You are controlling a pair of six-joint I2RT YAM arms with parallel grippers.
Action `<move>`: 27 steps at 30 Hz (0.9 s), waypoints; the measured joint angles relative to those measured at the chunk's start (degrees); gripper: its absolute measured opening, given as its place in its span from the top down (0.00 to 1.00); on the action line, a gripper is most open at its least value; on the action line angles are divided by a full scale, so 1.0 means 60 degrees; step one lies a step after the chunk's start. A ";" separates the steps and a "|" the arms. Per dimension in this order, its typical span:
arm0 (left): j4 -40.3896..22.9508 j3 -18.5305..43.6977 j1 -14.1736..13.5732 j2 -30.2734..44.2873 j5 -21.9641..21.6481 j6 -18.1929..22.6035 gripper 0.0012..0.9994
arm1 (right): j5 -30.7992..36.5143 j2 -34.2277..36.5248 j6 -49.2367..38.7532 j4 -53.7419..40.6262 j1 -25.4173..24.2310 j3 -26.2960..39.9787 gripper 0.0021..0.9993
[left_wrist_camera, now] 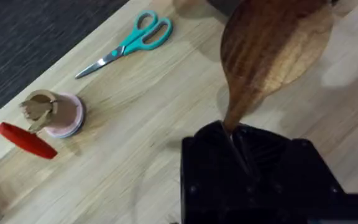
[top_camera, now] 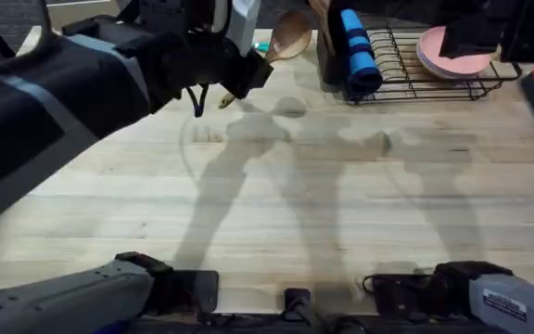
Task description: Pick up the spoon on the table one by one and put them onto the rack
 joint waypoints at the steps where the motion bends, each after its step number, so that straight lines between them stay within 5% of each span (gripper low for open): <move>1: 0.0037 0.0000 0.0003 0.0000 0.0074 -0.0032 0.96 | 0.0000 0.0000 0.0001 -0.0001 0.0000 0.0000 0.00; 11: 0.0643 0.0093 0.0000 0.0560 0.0901 -0.0891 0.96 | 0.0000 0.0000 0.0001 0.0000 0.0000 0.0000 0.00; 17: 0.0646 0.1033 -0.0049 0.1763 0.1477 -0.1381 0.96 | 0.0000 0.0000 -0.0002 0.0000 0.0000 0.0000 0.00; 27: 0.1535 0.3048 -0.0968 0.3234 0.1639 -0.1893 0.96 | 0.0000 0.0000 0.0001 0.0000 0.0000 0.0000 0.00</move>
